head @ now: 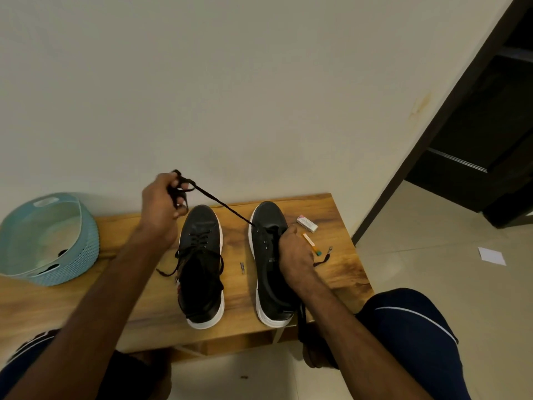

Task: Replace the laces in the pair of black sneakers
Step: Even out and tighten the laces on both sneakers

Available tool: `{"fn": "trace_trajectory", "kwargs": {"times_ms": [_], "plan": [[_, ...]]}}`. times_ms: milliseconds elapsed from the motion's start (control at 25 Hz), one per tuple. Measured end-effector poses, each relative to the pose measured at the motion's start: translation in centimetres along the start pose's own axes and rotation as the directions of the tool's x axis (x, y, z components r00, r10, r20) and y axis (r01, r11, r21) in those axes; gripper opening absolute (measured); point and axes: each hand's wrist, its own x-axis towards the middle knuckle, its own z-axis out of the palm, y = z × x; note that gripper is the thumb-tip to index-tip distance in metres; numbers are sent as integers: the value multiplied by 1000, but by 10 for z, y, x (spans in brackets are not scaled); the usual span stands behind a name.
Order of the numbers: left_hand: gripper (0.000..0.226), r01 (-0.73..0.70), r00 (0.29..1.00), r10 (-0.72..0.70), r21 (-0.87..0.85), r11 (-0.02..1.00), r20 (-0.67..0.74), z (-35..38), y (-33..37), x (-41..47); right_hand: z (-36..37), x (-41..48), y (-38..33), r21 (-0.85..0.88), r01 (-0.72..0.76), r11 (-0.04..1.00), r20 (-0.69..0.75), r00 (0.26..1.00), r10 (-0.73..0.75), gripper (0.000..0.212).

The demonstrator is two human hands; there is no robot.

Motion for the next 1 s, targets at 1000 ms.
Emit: {"fn": "trace_trajectory", "kwargs": {"times_ms": [1000], "plan": [[19, -553, 785, 388, 829, 87, 483, 9, -26, -64, -149, -45, -8, 974, -185, 132, 221, 907, -358, 30]]}}
